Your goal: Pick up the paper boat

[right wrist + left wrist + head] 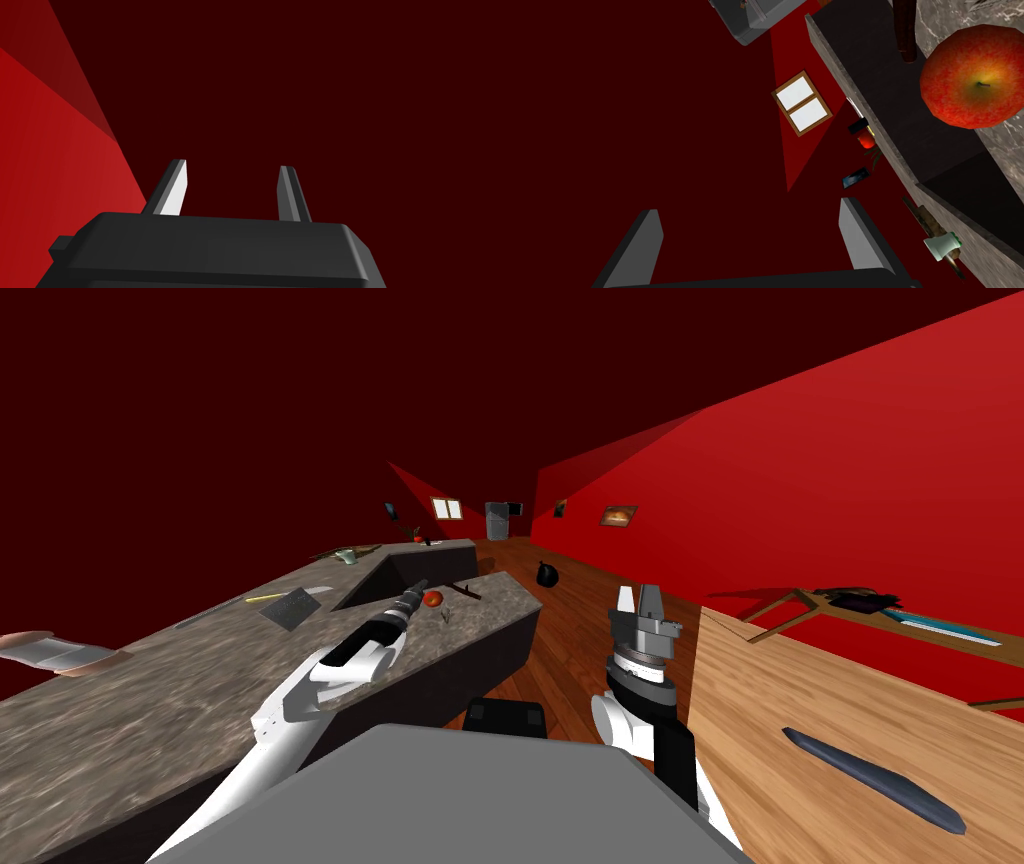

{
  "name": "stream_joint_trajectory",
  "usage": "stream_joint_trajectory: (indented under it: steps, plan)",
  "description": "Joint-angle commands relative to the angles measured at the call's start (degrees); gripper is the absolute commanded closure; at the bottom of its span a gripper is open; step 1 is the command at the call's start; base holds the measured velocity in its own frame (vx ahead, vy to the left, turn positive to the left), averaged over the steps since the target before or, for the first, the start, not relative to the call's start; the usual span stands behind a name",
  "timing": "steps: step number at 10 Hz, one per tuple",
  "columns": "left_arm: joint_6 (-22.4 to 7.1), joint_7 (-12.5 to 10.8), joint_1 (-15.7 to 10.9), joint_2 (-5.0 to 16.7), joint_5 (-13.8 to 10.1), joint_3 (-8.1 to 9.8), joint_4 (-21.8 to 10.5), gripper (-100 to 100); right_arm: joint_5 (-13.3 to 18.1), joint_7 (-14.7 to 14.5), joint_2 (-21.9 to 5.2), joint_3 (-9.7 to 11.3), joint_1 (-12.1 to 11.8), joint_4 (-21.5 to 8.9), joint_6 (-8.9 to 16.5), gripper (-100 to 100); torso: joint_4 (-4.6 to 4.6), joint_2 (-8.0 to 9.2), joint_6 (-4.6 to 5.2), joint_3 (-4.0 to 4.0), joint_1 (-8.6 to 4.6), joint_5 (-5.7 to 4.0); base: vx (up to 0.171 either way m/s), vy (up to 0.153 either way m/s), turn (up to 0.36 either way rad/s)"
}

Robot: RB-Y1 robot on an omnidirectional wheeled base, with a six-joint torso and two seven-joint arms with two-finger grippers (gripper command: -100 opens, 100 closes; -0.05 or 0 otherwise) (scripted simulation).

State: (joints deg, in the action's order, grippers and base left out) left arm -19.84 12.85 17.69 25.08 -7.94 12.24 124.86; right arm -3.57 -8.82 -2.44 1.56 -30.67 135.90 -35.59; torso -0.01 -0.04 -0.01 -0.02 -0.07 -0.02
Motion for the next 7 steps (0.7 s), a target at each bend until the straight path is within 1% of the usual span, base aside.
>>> stream_joint_trajectory:
  steps: [1,2,3,4,5,6,7]
  plan:
    - [-2.69,0.28,-0.52,0.58,-0.06,0.12,-0.18,-100,0.00,0.00,0.00,0.00,0.00,0.00,0.00,0,0.00,0.00,0.00,0.00,0.00,0.00,0.010,-0.019,-0.016]
    - [-4.25,0.77,-1.75,1.75,-0.13,0.16,-0.96,-100,0.00,0.00,0.00,0.00,0.00,0.00,0.00,0,0.00,0.00,-0.01,0.00,0.01,0.00,0.014,-0.022,-0.028]
    - [-5.84,0.77,-1.75,1.75,-0.13,0.16,-0.96,-100,0.00,0.00,0.00,0.00,0.00,0.00,0.00,0,0.00,-0.01,0.00,-0.01,-0.01,0.00,0.012,-0.016,-0.017]
    - [-7.65,1.27,-3.09,2.93,-0.17,0.09,-1.81,-100,0.00,0.00,0.00,0.00,0.00,0.00,0.00,0,0.00,0.00,-0.02,0.00,0.02,0.00,0.017,-0.020,-0.033]
    - [-8.98,1.27,-3.09,2.93,-0.17,0.09,-1.81,-100,0.00,0.00,0.00,0.00,0.00,0.00,0.00,0,0.00,-0.02,0.00,-0.01,0.00,0.00,0.014,-0.015,-0.014]
    - [-11.22,1.79,-4.52,4.12,-0.18,-0.08,-2.71,-100,0.00,0.00,0.00,0.00,0.00,0.00,0.00,0,-0.01,-0.01,-0.01,-0.01,0.02,0.00,0.016,-0.014,-0.023]
    - [-12.11,1.79,-4.52,4.12,-0.18,-0.08,-2.71,-100,0.00,0.00,0.00,0.00,0.00,0.00,0.00,0,-0.01,-0.03,0.00,-0.02,0.02,0.01,0.013,-0.009,-0.016]
